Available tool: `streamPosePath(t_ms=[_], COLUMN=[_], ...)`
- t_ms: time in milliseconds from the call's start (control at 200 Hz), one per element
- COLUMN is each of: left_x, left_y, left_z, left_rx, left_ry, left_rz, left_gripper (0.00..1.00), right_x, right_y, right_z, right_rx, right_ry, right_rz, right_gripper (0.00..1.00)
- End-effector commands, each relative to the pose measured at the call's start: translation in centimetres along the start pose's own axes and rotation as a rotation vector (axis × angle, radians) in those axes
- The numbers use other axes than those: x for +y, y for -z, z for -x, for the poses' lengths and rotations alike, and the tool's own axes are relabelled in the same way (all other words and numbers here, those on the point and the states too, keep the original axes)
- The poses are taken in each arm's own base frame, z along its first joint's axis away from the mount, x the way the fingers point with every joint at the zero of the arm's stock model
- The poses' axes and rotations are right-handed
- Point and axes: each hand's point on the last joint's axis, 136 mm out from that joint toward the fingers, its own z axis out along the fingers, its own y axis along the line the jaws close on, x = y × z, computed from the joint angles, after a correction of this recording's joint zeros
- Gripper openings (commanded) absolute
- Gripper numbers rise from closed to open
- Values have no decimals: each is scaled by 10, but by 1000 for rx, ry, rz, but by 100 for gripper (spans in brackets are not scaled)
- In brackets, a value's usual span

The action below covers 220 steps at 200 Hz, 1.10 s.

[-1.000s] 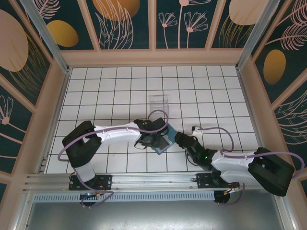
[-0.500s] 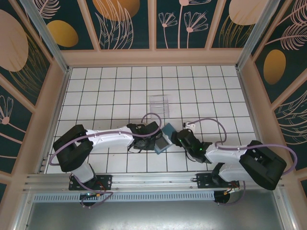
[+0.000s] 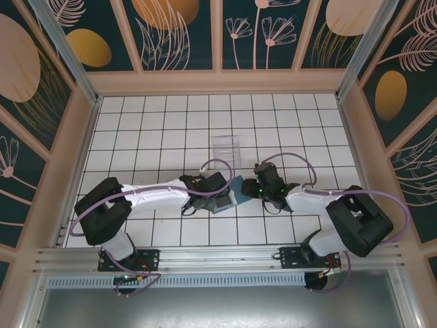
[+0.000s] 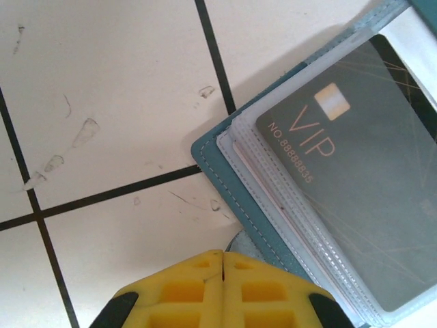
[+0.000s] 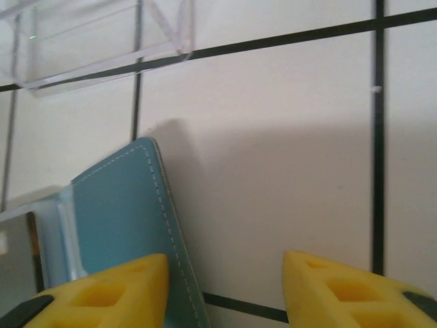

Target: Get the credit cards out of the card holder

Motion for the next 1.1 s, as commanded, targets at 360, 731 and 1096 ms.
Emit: streamPosePath(t_ms=[360,731,1096], left_x=[-4,-18,4], left_y=[4,1,-14], left_z=[29,11,-9], left_rx=[-60,18,63], left_ry=[-1,16,52], left_rz=[-92,-233,-129], left_gripper=[0,0,13], right_x=[42,17,-41], right_y=[8,21,44], right_z=[-22,-60,-29], right_rx=[167,171,46], right_ry=[-1,-114,-68], right_rz=[287,208,-226], right_gripper=[23,17,45])
